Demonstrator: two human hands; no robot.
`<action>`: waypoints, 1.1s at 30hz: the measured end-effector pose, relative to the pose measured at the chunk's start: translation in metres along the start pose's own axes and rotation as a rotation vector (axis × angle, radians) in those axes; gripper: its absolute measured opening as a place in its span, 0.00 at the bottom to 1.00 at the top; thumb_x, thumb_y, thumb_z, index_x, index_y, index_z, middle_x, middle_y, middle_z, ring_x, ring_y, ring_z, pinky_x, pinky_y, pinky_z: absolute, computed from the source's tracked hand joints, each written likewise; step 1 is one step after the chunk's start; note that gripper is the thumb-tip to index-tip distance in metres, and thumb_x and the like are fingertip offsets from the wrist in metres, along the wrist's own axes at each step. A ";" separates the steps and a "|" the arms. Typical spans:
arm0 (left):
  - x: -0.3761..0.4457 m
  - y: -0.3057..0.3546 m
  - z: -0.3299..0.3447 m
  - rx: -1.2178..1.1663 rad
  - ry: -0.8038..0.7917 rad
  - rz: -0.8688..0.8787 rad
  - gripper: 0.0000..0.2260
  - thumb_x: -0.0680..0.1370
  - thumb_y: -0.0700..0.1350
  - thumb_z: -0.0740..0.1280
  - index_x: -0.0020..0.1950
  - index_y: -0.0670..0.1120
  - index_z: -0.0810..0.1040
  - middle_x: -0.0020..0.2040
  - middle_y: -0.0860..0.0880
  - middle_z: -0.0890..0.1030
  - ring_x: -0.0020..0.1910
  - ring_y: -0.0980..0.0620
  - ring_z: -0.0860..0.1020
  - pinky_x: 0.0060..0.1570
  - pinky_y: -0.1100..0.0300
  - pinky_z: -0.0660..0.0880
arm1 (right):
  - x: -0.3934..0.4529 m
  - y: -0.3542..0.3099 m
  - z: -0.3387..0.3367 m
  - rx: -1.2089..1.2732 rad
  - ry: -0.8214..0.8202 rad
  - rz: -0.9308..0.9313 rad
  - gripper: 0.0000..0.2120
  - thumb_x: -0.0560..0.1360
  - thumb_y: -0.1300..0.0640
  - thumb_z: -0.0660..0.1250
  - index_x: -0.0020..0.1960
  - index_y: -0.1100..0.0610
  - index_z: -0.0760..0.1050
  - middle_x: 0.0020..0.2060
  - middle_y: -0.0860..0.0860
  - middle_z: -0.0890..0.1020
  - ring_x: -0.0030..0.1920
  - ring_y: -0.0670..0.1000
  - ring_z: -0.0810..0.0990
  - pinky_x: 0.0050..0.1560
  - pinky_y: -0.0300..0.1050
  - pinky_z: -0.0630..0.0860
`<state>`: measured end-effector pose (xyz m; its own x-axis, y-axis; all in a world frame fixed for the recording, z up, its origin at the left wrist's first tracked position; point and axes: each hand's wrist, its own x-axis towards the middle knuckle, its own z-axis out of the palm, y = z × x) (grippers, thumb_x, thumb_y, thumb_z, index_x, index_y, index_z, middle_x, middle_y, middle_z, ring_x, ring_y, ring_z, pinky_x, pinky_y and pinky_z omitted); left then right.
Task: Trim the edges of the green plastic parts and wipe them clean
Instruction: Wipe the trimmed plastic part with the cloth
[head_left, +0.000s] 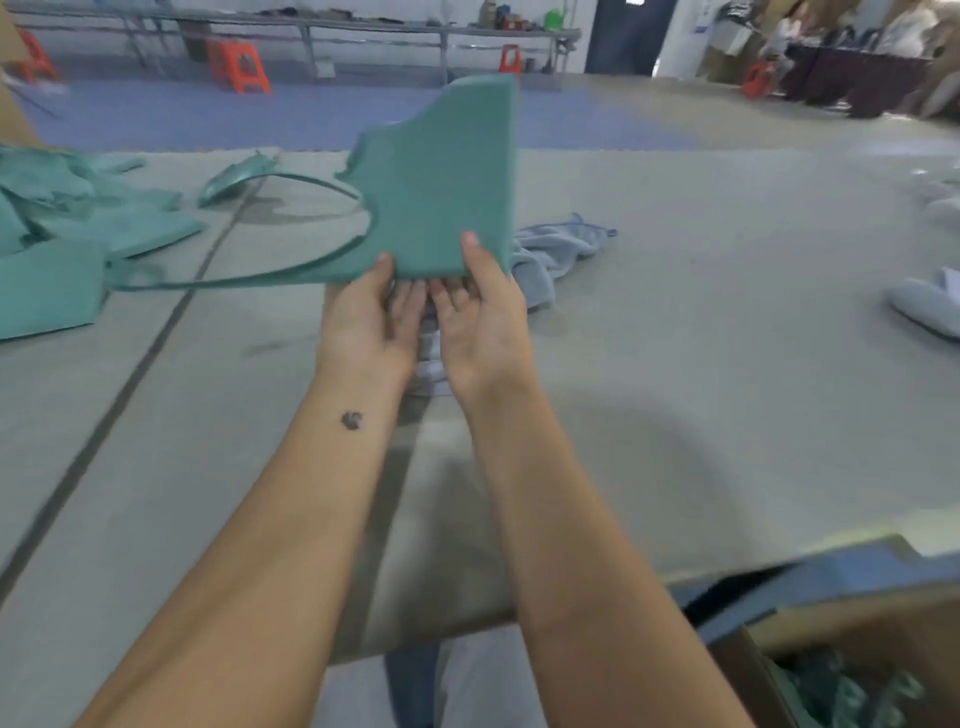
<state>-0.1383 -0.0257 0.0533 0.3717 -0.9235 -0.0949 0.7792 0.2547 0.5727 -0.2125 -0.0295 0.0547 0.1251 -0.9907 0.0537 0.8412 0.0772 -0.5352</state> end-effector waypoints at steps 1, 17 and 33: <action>-0.011 -0.017 0.013 0.015 -0.019 -0.016 0.16 0.80 0.33 0.59 0.68 0.40 0.71 0.50 0.43 0.80 0.36 0.53 0.82 0.37 0.61 0.80 | -0.009 -0.009 -0.004 0.031 0.051 -0.063 0.09 0.79 0.68 0.62 0.56 0.60 0.75 0.48 0.58 0.80 0.41 0.50 0.81 0.44 0.40 0.79; -0.284 -0.310 0.094 0.373 -0.481 -0.721 0.15 0.80 0.32 0.59 0.66 0.35 0.71 0.56 0.35 0.80 0.49 0.41 0.81 0.51 0.50 0.79 | -0.227 -0.249 -0.246 0.026 0.896 -0.830 0.08 0.77 0.70 0.63 0.51 0.62 0.78 0.42 0.55 0.85 0.40 0.55 0.84 0.41 0.47 0.81; -0.276 -0.312 0.049 0.796 -0.520 -1.061 0.08 0.82 0.43 0.57 0.51 0.47 0.75 0.46 0.46 0.85 0.45 0.48 0.81 0.46 0.54 0.74 | -0.304 -0.197 -0.365 -0.026 1.841 -0.371 0.22 0.80 0.62 0.59 0.73 0.58 0.63 0.72 0.55 0.58 0.51 0.56 0.74 0.50 0.50 0.70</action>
<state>-0.5085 0.1353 -0.0589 -0.5596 -0.6145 -0.5561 0.0148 -0.6784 0.7346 -0.6087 0.2154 -0.1641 -0.7006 0.1788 -0.6908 0.6802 -0.1253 -0.7223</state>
